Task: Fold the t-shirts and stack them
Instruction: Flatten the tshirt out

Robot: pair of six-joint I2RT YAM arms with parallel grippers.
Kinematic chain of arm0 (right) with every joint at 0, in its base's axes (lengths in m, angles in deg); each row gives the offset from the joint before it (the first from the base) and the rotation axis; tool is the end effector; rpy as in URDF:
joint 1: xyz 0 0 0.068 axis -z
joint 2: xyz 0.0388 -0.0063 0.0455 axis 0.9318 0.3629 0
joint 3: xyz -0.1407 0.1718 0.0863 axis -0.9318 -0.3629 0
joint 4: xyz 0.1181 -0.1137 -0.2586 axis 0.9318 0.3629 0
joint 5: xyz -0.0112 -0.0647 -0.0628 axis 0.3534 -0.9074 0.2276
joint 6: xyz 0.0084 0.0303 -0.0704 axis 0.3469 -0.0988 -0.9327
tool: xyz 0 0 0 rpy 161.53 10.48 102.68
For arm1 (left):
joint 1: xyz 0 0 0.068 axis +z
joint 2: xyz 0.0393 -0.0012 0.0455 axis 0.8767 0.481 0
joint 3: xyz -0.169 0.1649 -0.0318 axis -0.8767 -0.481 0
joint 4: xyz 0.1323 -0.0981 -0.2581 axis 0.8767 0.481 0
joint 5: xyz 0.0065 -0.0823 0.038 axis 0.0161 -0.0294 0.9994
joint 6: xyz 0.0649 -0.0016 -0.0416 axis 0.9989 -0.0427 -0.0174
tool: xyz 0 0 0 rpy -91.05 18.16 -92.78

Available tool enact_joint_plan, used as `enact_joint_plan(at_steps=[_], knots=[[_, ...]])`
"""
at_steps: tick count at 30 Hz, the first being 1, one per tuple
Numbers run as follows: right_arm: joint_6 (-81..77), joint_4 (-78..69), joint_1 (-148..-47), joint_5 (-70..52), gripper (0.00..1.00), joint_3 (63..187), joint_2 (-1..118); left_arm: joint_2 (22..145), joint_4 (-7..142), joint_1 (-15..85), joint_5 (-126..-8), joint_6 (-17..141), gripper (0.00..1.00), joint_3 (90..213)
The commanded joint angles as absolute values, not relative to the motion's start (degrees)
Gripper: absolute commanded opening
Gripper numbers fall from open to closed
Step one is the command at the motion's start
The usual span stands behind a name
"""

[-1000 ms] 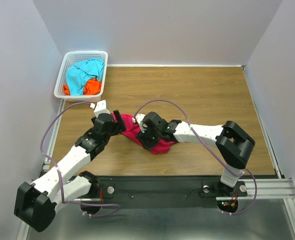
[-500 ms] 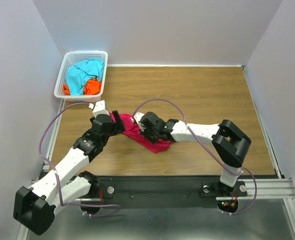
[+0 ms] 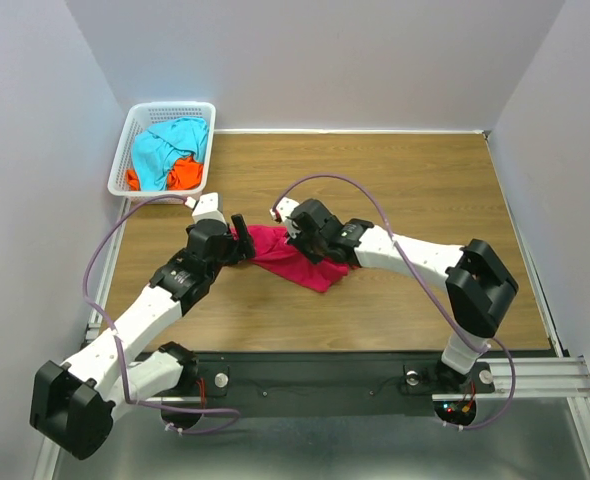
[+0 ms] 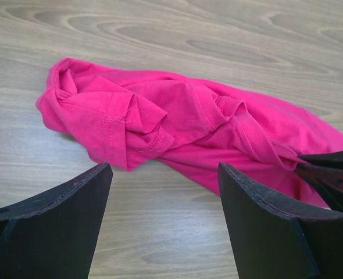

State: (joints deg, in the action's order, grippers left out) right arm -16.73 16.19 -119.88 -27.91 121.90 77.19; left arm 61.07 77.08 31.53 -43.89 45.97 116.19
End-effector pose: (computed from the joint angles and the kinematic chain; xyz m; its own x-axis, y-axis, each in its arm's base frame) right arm 0.2839 0.3322 0.1561 -0.3702 -0.6747 -0.6386 -0.7409 0.6291 -0.2351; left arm 0.2739 -0.1370 0.2154 -0.4389 -0.2635 -0.8590 0.0814 0.9404 -0.3300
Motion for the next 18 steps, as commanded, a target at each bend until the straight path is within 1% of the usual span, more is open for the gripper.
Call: enact_joint_plan(at_steps=[1,4,5,9,10,18], knots=[[-14.5,16.7,-120.3,-23.1,0.17,122.6,78.6,61.4,74.5,31.9,-45.6,46.8,0.85,117.6],[-13.4,16.6,-120.4,-20.6,0.21,123.3,80.1,61.8,74.1,31.8,-46.3,46.8,0.85,117.6],[-13.1,16.6,-120.4,-20.2,0.25,123.5,80.8,61.8,74.1,31.8,-46.4,46.8,0.85,117.5],[-13.0,16.6,-120.4,-20.2,0.3,124.5,81.7,61.8,74.1,31.8,-46.8,46.6,0.85,117.4],[-13.0,16.6,-120.3,-20.1,0.33,124.6,81.9,61.8,74.1,31.8,-47.0,46.6,0.85,117.3],[-13.5,16.6,-120.3,-22.8,0.32,124.9,82.3,60.4,74.1,31.9,-47.1,46.4,0.85,116.1]])
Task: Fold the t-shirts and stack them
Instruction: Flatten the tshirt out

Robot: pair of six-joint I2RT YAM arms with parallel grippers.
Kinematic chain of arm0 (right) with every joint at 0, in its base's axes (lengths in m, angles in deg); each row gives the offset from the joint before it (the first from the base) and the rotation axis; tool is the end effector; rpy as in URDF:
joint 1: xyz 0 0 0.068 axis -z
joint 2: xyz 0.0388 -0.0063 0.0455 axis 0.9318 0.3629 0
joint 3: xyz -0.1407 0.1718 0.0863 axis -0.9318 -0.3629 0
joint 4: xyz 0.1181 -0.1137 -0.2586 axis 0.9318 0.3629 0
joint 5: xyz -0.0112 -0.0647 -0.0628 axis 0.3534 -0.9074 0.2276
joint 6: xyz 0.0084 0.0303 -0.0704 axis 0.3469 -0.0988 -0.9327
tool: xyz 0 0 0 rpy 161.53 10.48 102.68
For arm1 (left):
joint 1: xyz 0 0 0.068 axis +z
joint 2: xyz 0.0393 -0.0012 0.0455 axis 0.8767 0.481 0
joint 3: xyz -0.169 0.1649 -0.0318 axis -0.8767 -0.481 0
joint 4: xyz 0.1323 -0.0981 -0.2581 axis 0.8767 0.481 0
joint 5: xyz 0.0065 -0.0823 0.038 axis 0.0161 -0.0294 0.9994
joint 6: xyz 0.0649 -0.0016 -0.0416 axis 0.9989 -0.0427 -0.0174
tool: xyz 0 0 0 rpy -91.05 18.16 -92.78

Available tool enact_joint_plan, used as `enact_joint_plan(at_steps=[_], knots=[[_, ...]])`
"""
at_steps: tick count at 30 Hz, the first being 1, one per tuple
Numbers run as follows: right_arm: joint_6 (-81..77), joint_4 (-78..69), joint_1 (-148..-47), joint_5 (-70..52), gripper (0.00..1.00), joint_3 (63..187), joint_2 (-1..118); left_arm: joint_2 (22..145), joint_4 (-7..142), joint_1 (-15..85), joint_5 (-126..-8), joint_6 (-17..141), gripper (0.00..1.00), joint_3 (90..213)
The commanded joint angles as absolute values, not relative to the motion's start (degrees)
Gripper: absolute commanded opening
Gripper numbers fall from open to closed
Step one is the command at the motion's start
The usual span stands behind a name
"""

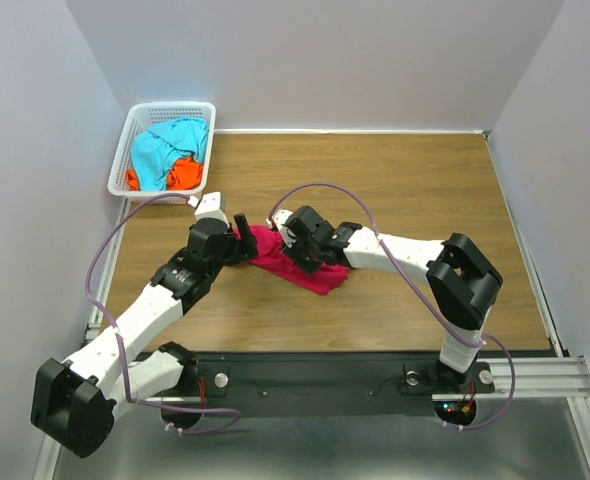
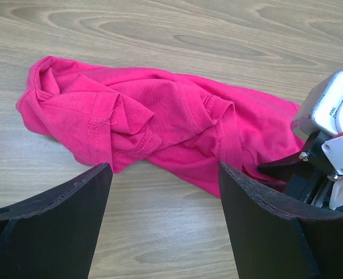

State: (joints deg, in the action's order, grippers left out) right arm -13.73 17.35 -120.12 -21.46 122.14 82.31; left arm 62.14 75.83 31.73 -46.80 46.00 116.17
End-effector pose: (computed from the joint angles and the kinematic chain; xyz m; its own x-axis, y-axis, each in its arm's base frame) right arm 0.2777 0.3390 0.1178 -0.4413 -0.6892 -0.5747 -0.7893 0.6028 -0.1169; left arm 0.2761 -0.1407 0.2123 -0.4567 -0.2601 -0.8507 0.1193 0.9298 -0.3483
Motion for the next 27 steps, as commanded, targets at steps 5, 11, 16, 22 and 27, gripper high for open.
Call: enact_joint_plan(at_steps=[5,11,16,22,27], knots=[[-13.7,16.7,-120.3,-24.2,0.15,124.9,82.0,59.9,74.2,31.8,-47.0,46.3,0.85,115.9],[-13.6,16.7,-120.2,-23.6,0.3,125.8,80.8,59.5,74.7,31.8,-47.0,46.4,0.85,116.0],[-13.6,16.7,-120.2,-24.4,0.3,125.5,80.9,59.8,74.6,31.8,-47.3,46.3,0.85,116.2],[-13.7,16.8,-120.0,-24.8,0.3,125.4,80.4,59.7,74.6,31.8,-47.3,46.3,0.85,116.2],[-13.9,16.7,-119.5,-26.2,0.13,124.9,80.5,59.6,74.8,31.8,-47.4,46.2,0.85,116.2]])
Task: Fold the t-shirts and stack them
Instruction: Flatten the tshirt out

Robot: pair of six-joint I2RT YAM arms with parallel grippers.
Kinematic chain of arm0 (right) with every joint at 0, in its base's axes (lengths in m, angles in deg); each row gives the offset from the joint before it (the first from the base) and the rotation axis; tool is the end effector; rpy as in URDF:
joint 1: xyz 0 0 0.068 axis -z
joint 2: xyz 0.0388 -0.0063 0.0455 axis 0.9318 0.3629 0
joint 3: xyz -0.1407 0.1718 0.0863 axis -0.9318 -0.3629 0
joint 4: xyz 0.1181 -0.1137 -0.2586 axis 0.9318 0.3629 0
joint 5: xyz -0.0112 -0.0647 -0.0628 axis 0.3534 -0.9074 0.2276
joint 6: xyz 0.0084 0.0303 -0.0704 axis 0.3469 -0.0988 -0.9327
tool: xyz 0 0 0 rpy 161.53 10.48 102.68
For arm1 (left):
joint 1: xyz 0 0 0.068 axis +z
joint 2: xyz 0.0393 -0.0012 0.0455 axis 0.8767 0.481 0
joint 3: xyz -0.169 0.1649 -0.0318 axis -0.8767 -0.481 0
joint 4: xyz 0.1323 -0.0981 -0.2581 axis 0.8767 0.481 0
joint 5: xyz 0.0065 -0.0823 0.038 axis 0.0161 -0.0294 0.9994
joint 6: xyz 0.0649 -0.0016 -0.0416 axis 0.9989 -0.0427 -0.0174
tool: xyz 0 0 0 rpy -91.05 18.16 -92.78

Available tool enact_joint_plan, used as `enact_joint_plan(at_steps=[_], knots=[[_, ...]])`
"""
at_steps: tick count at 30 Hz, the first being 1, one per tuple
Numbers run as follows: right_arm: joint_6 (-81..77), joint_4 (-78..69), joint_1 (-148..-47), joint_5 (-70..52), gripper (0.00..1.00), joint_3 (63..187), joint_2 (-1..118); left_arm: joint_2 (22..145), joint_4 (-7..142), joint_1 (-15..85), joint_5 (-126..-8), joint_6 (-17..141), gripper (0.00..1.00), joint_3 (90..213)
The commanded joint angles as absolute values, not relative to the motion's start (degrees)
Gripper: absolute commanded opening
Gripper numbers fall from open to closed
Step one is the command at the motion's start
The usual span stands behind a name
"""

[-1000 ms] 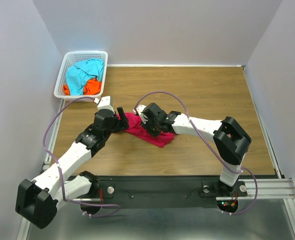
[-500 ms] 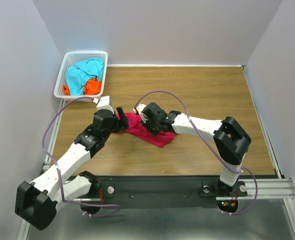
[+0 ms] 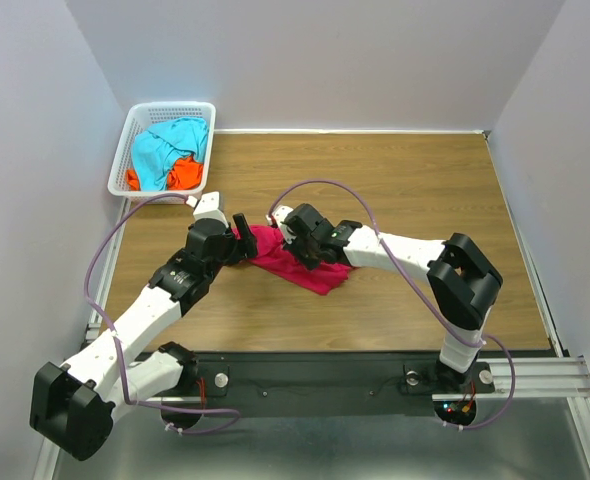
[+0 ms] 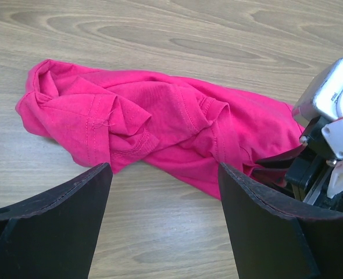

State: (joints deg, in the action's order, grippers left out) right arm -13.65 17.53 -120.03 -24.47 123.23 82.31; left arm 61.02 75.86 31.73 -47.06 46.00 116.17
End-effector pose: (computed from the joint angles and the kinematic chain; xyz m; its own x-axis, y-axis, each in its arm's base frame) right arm 0.2831 0.3392 0.1247 -0.4397 -0.6822 -0.5842 -0.7627 0.6271 -0.1582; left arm 0.2742 -0.1400 0.2178 -0.4445 -0.2676 -0.8549 0.1287 0.9254 -0.3565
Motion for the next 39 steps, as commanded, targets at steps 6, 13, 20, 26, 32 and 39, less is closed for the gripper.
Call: enact_joint_plan(at_steps=[6,13,20,26,32,39], knots=[[-15.9,16.7,-115.8,-31.8,0.01,125.4,79.1,59.6,75.0,31.8,-47.2,46.1,0.85,116.5],[-20.2,16.6,-101.6,-43.5,0.01,131.5,75.9,59.3,75.5,31.8,-46.7,47.5,0.85,118.9],[-22.4,15.0,-86.3,-54.7,0.01,145.4,74.7,60.0,75.7,31.8,-46.6,48.9,0.85,121.9],[-28.5,14.5,-82.5,-55.5,0.01,160.3,74.5,60.5,75.5,31.8,-46.7,49.9,0.85,124.1],[-25.5,15.9,-84.1,-39.9,0.07,161.2,68.0,60.9,74.9,31.8,-47.3,50.3,0.85,125.6],[-22.8,22.3,-99.6,-31.6,0.07,151.3,64.6,61.1,74.8,31.9,-47.4,50.5,0.85,126.1]])
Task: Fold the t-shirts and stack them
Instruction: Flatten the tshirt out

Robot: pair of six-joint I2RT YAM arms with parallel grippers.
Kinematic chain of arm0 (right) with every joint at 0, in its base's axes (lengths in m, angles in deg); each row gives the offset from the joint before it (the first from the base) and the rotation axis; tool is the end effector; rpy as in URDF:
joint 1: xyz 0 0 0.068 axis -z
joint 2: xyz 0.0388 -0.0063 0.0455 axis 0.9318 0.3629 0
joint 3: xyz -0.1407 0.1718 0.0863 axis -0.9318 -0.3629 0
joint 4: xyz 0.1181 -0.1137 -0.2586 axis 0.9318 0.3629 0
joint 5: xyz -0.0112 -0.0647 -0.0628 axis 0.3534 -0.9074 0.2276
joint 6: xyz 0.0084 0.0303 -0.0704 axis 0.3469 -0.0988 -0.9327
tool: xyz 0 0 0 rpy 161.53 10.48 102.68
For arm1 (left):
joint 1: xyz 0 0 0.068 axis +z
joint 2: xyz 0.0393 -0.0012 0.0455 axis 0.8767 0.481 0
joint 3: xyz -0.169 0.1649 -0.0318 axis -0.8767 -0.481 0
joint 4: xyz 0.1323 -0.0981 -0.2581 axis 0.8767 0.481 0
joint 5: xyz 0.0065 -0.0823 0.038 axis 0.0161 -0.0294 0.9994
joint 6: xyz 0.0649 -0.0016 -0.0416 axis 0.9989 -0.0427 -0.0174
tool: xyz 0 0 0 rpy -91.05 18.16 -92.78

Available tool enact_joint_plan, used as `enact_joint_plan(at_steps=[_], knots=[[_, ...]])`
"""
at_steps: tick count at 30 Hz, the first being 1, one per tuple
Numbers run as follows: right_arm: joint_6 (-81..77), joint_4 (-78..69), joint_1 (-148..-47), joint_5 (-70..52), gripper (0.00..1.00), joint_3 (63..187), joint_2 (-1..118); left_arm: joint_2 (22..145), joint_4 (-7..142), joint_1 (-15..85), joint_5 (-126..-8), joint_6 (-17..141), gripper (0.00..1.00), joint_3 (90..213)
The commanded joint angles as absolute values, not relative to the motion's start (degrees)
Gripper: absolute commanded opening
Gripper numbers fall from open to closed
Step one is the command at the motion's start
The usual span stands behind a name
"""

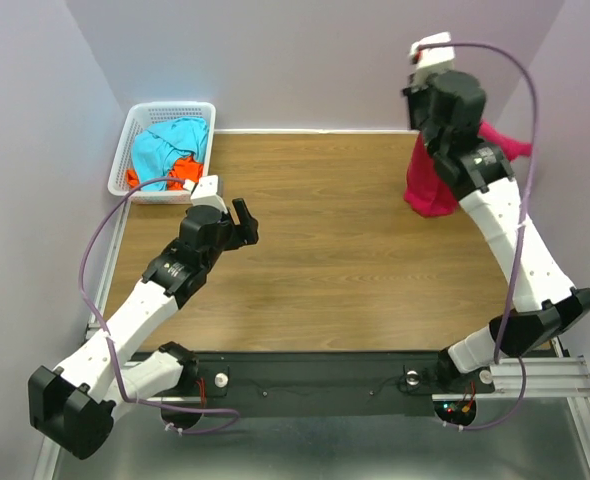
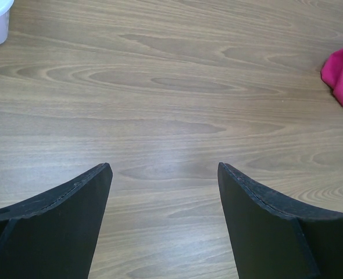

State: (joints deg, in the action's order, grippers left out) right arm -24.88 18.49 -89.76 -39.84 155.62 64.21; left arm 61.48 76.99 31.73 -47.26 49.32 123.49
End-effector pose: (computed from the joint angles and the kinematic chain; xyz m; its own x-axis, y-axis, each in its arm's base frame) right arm 0.3775 0.1176 0.4870 -0.0713 -0.2998 -0.9513 0.0166 0.9533 -0.3017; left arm 0.2802 -0.1436 0.2676 -0.3604 -0.2568 -0.8967 0.1851 0.9225 -0.3386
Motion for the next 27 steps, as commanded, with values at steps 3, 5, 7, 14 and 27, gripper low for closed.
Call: enact_joint_plan(at_steps=[3,5,7,14,27], knots=[[-17.5,23.2,-105.5,-26.7,0.07,146.9,66.8,60.7,75.0,31.8,-47.3,50.5,0.85,125.7],[-12.6,23.3,-110.3,-21.0,0.08,144.7,70.5,60.3,75.1,31.8,-47.4,50.4,0.85,125.2],[-9.4,23.2,-112.7,-17.0,0.14,144.5,73.5,60.0,75.8,31.8,-47.3,50.2,0.85,124.4],[-3.0,23.3,-116.5,-13.3,0.45,150.0,82.5,57.1,77.2,31.8,-49.0,48.1,0.85,120.2],[-2.8,23.7,-102.9,-37.5,0.45,122.6,72.3,72.2,70.7,22.5,-59.5,47.1,0.86,120.7]])
